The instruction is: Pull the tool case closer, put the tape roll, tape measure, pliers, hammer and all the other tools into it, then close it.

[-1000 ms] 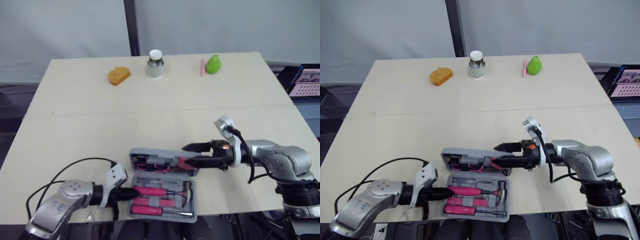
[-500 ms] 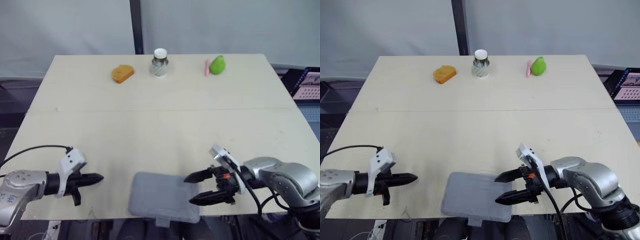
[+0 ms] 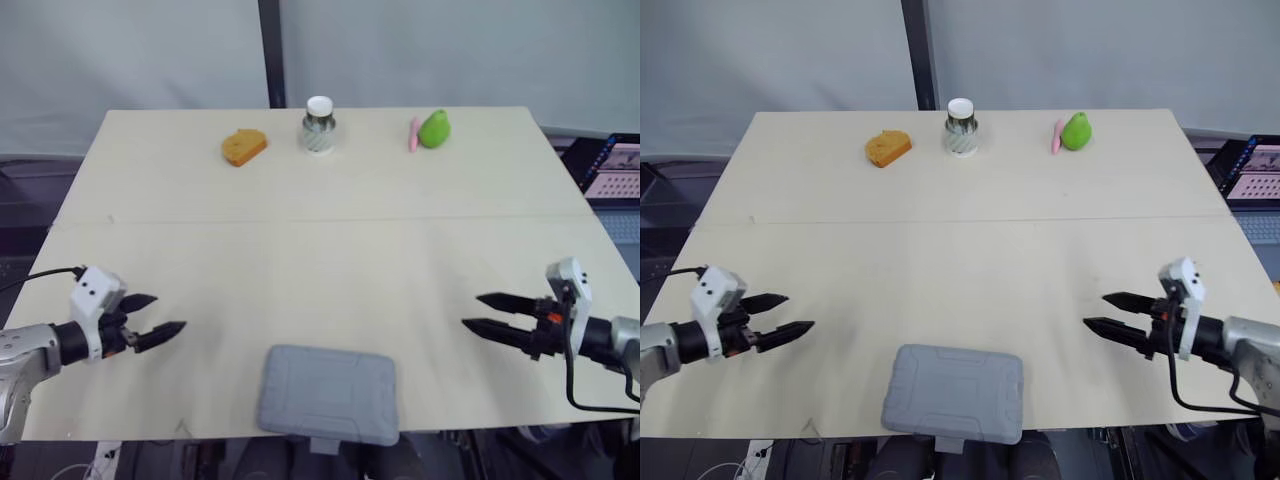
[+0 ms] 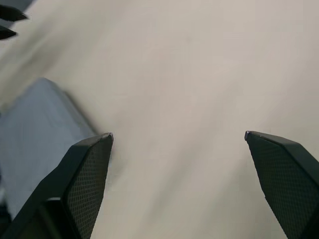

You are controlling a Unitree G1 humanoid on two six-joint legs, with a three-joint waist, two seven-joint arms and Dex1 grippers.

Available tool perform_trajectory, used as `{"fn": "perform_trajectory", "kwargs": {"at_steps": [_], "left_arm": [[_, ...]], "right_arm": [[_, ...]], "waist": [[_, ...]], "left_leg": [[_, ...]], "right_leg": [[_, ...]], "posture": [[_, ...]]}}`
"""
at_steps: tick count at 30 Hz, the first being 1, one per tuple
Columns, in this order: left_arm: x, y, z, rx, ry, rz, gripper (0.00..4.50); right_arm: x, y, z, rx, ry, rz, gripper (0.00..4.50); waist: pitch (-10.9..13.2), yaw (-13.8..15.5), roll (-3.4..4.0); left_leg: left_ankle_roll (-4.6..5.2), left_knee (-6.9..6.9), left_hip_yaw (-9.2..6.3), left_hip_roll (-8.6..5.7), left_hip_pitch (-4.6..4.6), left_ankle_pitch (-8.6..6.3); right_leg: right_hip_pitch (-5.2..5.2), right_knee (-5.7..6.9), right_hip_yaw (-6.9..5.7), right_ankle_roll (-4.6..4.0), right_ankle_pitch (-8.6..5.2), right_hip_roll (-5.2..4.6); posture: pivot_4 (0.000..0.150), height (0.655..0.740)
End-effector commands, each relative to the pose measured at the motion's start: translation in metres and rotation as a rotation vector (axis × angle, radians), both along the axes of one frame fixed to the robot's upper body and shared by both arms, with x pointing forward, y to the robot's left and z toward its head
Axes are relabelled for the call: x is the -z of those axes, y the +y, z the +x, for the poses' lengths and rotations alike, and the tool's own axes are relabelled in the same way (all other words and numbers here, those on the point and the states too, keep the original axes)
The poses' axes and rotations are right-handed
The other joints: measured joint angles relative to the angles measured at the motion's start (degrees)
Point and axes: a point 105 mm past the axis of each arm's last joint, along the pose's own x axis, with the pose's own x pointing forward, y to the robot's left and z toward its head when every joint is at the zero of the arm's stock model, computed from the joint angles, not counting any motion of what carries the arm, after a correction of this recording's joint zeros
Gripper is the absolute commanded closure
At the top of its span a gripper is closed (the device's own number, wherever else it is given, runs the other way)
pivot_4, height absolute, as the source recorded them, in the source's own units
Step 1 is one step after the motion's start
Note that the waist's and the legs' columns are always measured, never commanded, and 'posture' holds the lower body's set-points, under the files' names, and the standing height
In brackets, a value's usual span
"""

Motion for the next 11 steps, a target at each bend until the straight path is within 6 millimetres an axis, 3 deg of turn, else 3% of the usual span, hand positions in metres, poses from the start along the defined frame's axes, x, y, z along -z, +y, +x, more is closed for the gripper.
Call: {"fn": "perform_trajectory", "kwargs": {"at_steps": [1,11], "left_arm": [[-0.014,0.014,0.004,-0.018,-0.055,0.035,0.03],[-0.013,0.020,0.005,-0.031,-0.069,0.043,0.03]], "right_arm": [[-0.001,-0.015,0.000,0.033,-0.047,-0.042,0.00],[0.017,-0.025,0.003,0.069,-0.048,-0.062,0.00]], "waist": [[0.00,-0.05,0.00],[0.00,-0.13,0.00]], "left_leg": [[0.00,0.00,0.02,0.01,0.00,0.00],[0.00,-0.01,0.08,0.04,0.04,0.00]], "right_leg": [[-0.01,0.01,0.00,0.00,0.00,0.00],[-0.03,0.02,0.00,0.00,0.00,0.00]], "posture": [[0.150,0.7400],[0.150,0.7400]]}}
